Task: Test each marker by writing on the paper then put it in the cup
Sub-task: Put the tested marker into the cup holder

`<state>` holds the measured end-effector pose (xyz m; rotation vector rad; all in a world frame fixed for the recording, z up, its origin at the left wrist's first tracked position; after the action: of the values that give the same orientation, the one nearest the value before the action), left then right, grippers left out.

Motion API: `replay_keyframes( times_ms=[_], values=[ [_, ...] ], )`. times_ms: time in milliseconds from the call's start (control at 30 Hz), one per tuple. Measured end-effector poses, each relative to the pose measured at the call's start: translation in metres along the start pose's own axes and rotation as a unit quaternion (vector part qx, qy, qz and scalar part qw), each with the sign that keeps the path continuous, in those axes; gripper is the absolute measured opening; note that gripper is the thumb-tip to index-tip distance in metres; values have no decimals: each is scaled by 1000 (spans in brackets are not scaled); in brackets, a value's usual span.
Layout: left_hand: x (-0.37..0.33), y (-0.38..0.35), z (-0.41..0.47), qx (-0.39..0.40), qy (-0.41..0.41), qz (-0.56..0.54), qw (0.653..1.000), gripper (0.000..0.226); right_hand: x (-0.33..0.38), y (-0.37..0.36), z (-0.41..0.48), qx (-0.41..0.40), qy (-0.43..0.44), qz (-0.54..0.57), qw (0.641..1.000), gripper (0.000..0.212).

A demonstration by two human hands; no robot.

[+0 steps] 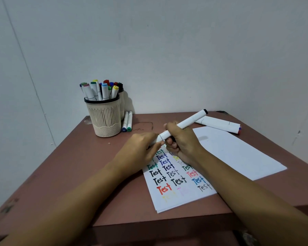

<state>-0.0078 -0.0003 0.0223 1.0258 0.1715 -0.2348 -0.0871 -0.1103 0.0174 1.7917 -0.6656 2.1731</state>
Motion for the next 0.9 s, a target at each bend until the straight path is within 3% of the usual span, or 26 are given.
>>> replay_keyframes(
  times_ms=[133, 200, 333, 467, 600, 667, 767, 833, 900],
  values=[
    [-2, 3, 1, 1, 13, -25, 1000, 24, 6, -1, -3, 7, 10, 3, 1000, 28],
    [0, 4, 1, -19, 67, -110, 992, 10, 8, 0, -3, 10, 9, 17, 1000, 38],
    [5, 9, 0, -78, 156, -363, 915, 10, 9, -2, -5, 36, -53, 50, 997, 45],
    [7, 14, -1, -105, 179, -463, 861, 4, 11, -7, -10, 89, -74, 73, 991, 52],
    [11, 37, 1, -188, 188, -579, 770, 3, 15, 8, -9, -37, -29, 163, 986, 46],
    [18, 58, 2, -233, 186, -581, 757, 7, 17, 19, -8, -97, 1, 88, 991, 44],
    [30, 96, 8, -257, 171, -514, 800, 7, 14, 22, -8, -136, 44, -170, 975, 40],
    [37, 123, 12, -268, 186, -428, 843, 10, 8, 20, -9, -106, 73, -386, 913, 31],
    [44, 149, 18, -280, 208, -353, 868, 27, -2, 18, -9, -51, 51, -523, 849, 28]
  ],
)
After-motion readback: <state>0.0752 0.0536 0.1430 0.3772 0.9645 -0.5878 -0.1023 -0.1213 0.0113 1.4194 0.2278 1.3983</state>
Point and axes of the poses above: each hand's wrist, its own z-axis towards the middle knuckle, its own y-axis out of the back of the hand, x = y × z, the point moved 3 cm from there along z, towards the middle knuckle, and after that the axes turned 13 degrees about x, right-handed, at the moved point
